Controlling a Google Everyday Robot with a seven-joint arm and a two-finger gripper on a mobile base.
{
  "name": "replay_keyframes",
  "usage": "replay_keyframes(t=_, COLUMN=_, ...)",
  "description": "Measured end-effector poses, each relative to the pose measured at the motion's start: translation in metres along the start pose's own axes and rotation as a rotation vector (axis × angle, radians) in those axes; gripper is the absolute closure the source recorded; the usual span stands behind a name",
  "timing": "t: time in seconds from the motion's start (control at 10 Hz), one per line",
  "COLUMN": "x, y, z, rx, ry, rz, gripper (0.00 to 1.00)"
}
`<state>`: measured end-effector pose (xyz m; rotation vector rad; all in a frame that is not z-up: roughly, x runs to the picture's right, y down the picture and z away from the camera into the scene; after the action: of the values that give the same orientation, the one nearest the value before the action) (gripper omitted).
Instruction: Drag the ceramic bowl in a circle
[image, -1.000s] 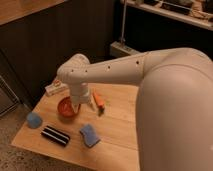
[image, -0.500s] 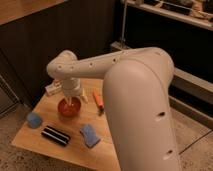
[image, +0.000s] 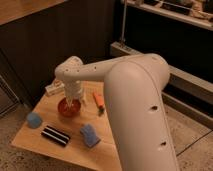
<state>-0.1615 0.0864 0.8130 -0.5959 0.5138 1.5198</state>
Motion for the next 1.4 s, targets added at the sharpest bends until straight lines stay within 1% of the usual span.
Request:
replay_keyframes(t=0.3, x=0.005, y=-0.007, z=0.026, rx=-0.015, ry=0.040, rz=-0.014, gripper=0.35)
replay_keyframes(t=0.4, x=0.006, y=-0.007, z=0.032, rx=-0.021, ry=0.050, rz=-0.018, gripper=0.35)
replay_keyframes(t=0.5, x=0.006, y=-0.006, z=0.042, rx=-0.036, ry=0.060, rz=-0.027, gripper=0.39)
replay_keyframes(t=0.6, x=0.004, y=-0.004, z=0.050, rx=-0.059, ry=0.066, rz=-0.034, gripper=0.49)
replay_keyframes(t=0.7, x=0.002, y=-0.002, z=0.056, rx=-0.075, ry=0.068, rz=-0.036, gripper=0.57)
replay_keyframes(t=0.8, x=-0.001, y=0.001, z=0.061, rx=-0.092, ry=0.069, rz=-0.040, gripper=0.68)
replay_keyframes(t=0.9, x=-0.003, y=0.003, z=0.064, rx=-0.098, ry=0.070, rz=-0.047, gripper=0.76)
replay_keyframes(t=1.0, x=-0.008, y=0.006, z=0.069, rx=-0.102, ry=0.069, rz=-0.057, gripper=0.90)
replay_keyframes(t=1.1, x=-0.011, y=0.009, z=0.071, rx=-0.088, ry=0.067, rz=-0.076, gripper=0.98)
replay_keyframes(t=1.2, x=-0.013, y=0.013, z=0.071, rx=-0.070, ry=0.068, rz=-0.097, gripper=1.00)
replay_keyframes(t=1.3, x=-0.015, y=0.018, z=0.071, rx=-0.040, ry=0.073, rz=-0.123, gripper=1.00)
replay_keyframes(t=1.4, x=-0.018, y=0.021, z=0.070, rx=-0.028, ry=0.070, rz=-0.136, gripper=1.00)
